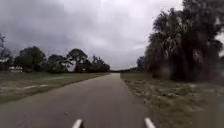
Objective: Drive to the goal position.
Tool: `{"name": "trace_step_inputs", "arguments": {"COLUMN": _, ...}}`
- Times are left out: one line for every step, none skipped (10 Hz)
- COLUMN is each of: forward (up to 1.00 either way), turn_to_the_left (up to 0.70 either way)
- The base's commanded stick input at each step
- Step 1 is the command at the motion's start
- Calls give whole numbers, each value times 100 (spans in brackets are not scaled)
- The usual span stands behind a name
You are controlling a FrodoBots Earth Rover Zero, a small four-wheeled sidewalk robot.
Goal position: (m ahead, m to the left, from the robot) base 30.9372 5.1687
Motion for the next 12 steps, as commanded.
{"name": "trace_step_inputs", "arguments": {"forward": 84, "turn_to_the_left": 3}}
{"name": "trace_step_inputs", "arguments": {"forward": 84, "turn_to_the_left": 3}}
{"name": "trace_step_inputs", "arguments": {"forward": 84, "turn_to_the_left": 6}}
{"name": "trace_step_inputs", "arguments": {"forward": 84, "turn_to_the_left": 21}}
{"name": "trace_step_inputs", "arguments": {"forward": 84, "turn_to_the_left": 33}}
{"name": "trace_step_inputs", "arguments": {"forward": 84, "turn_to_the_left": 20}}
{"name": "trace_step_inputs", "arguments": {"forward": 84, "turn_to_the_left": 3}}
{"name": "trace_step_inputs", "arguments": {"forward": 84, "turn_to_the_left": 3}}
{"name": "trace_step_inputs", "arguments": {"forward": 84, "turn_to_the_left": 3}}
{"name": "trace_step_inputs", "arguments": {"forward": 84, "turn_to_the_left": 3}}
{"name": "trace_step_inputs", "arguments": {"forward": 84, "turn_to_the_left": 3}}
{"name": "trace_step_inputs", "arguments": {"forward": 84, "turn_to_the_left": 3}}
